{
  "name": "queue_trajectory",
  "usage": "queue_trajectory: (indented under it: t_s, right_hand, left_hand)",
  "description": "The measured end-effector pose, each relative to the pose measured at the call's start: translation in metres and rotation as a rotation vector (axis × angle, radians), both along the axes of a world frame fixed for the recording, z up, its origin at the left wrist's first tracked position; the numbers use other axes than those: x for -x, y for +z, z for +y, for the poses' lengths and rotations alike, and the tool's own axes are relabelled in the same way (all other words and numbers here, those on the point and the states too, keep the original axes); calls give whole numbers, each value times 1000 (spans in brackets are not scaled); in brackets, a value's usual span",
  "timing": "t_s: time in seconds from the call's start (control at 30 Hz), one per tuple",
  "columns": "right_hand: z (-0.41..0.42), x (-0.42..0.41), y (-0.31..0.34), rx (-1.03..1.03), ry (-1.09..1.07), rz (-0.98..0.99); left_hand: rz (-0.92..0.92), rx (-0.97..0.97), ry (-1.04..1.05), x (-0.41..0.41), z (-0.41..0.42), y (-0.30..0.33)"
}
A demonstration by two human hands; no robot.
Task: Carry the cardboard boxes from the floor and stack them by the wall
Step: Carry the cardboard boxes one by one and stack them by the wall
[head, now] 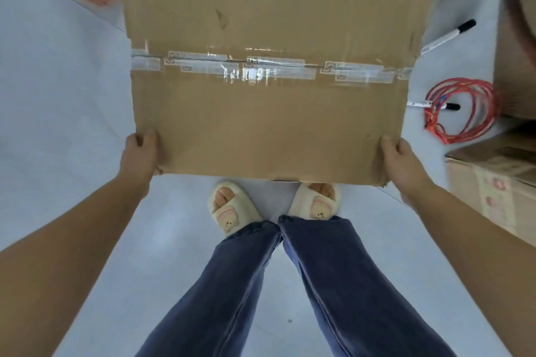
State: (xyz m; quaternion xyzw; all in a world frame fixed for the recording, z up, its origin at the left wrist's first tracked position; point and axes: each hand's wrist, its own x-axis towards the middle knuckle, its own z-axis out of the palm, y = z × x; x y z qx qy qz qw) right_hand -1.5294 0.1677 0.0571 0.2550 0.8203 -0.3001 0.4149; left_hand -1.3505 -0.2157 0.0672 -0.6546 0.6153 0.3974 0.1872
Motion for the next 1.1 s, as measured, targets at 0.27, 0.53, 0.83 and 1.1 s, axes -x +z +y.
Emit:
queue_trajectory:
  t_s: [0.27,0.53,0.83,1.1]
  right_hand:
    - [4,5,26,5,-94,112]
    - [-17,49,159,24,63,237]
    - [-29,26,338,130,21,230]
    - [-34,7,492,211,172,404]
  left_hand:
    - [131,21,220,-3,-9,33]
    - [245,211,138,14,-25,157]
    - [307,290,130,-12,-35,330]
    - [467,299,290,-66,-13,486]
